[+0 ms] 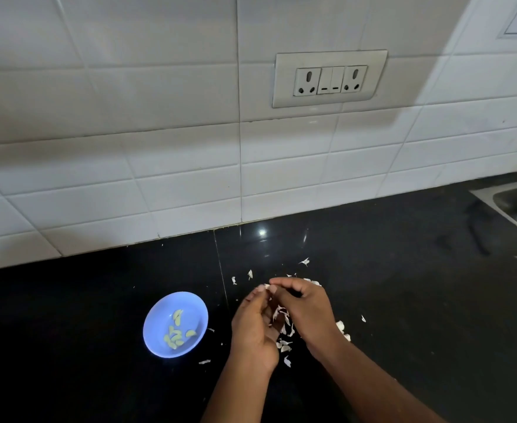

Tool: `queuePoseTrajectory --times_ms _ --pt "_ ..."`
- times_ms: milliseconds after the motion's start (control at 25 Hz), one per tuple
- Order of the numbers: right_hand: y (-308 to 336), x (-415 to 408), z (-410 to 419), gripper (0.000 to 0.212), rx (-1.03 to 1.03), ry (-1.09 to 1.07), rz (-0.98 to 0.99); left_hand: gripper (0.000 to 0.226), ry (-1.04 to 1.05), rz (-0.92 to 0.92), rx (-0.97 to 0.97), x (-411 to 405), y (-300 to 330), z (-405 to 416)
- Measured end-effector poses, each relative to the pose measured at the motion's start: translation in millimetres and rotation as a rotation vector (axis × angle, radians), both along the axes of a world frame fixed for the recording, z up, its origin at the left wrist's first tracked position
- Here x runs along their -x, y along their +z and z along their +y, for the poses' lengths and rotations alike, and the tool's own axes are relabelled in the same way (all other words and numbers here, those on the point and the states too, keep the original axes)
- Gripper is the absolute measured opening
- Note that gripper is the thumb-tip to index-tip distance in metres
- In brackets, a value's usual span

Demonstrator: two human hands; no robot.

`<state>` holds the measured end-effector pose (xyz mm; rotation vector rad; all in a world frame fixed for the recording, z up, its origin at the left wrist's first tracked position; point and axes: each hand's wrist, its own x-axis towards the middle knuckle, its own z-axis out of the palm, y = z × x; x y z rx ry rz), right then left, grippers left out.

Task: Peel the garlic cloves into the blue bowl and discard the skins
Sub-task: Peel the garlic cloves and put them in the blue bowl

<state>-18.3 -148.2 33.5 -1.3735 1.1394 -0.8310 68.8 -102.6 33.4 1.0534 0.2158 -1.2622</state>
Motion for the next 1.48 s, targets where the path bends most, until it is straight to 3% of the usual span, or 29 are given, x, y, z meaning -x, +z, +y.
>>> queuePoseTrajectory --times_ms 160,240,400,560,800,920,1160,1320,1480 --pt "3.0 -8.1 5.8 0.015 -0.196 0.041 -0.192 0.026 0.002 0.194 0.048 -3.5 1.8 4.4" --pt "6.3 -10.4 6.9 0.018 -0.236 0.125 -0.206 0.025 0.035 0.191 0.023 -11.8 -4.5 5.9" --pt "7.0 -17.3 -7.3 0.012 0.172 0.204 0.31 0.007 -0.014 -0.226 -0.153 -27.7 -19.9 9.8" --pt "12.6 -23.8 -32.9 0.01 0.39 0.225 0.528 0.009 -0.018 -0.405 -0.125 -38.4 -16.4 5.8" --pt "21.4 -29.2 -57.3 0.01 0.397 0.362 0.758 0.012 -0.122 -0.486 -0.109 -42.9 -24.7 6.9" --pt "34.0 -38.2 -69.3 0.014 0.385 0.296 0.772 0.012 -0.131 -0.496 -0.098 -47.9 -25.8 4.9" --pt "-9.1 -41.6 -53.9 0.006 0.338 0.382 1.043 0.011 -0.078 -0.513 -0.089 -54.0 -27.4 5.9" --pt "-3.8 -40.1 -53.2 0.004 0.319 0.362 0.956 0.01 -0.093 -0.51 -0.105 -56.3 -23.5 7.8" --pt "17.0 -38.0 -16.3 0.008 0.161 0.198 0.404 0.017 -0.173 -0.507 -0.109 -50.3 -21.0 8.7"
